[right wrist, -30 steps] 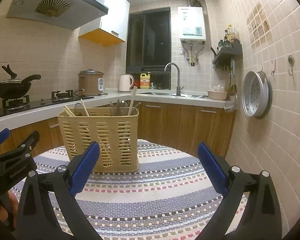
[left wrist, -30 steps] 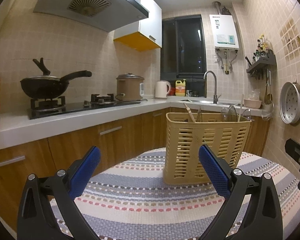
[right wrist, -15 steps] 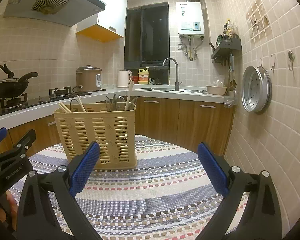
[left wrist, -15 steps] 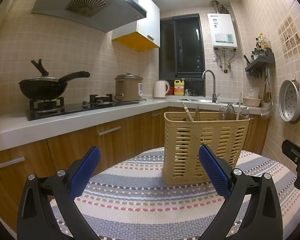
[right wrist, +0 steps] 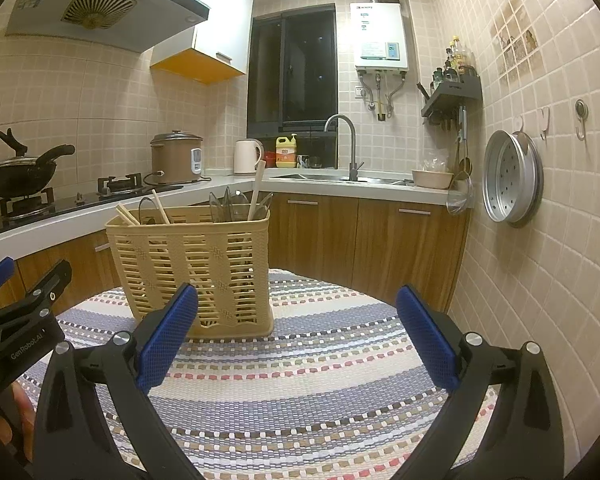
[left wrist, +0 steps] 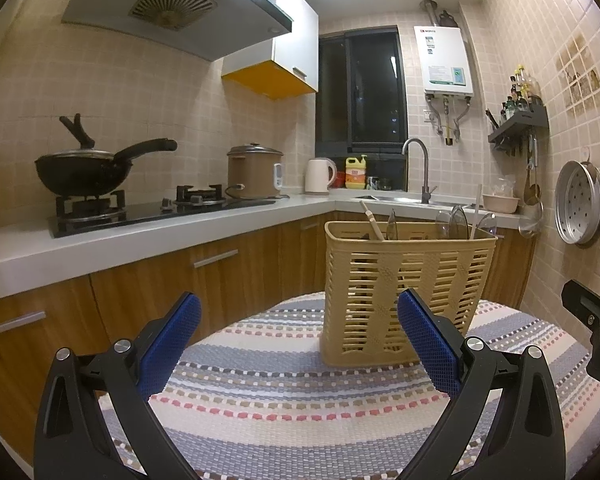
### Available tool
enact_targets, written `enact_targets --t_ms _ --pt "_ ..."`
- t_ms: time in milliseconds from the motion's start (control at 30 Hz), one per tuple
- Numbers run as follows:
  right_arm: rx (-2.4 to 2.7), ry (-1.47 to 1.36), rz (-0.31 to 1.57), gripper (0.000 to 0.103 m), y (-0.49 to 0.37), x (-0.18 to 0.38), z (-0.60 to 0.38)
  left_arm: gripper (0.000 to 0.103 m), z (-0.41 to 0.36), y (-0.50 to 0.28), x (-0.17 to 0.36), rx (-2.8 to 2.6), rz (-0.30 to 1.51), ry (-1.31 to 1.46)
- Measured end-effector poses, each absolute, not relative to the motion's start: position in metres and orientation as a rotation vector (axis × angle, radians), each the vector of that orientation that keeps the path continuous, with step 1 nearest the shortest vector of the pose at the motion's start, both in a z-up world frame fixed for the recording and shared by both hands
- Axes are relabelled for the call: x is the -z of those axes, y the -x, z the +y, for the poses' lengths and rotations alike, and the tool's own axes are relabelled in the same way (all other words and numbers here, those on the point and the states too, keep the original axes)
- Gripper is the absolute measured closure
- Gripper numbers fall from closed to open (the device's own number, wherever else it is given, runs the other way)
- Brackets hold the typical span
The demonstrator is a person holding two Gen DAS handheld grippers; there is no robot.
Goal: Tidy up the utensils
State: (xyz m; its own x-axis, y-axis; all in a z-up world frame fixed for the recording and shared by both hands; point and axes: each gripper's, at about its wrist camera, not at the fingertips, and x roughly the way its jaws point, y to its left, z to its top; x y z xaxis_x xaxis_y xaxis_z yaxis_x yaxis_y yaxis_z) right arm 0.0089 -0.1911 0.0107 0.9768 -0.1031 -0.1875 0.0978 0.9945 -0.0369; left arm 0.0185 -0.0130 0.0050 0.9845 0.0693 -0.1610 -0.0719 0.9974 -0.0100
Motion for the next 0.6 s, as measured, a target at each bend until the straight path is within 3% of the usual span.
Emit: enact_targets --t_ms 600 --pt "0.106 0.013 0.205 0.008 -0.0111 -0.0091 -0.1918 0.008 -0.0141 -0.0218 -0.0018 -0.051 0.174 0.028"
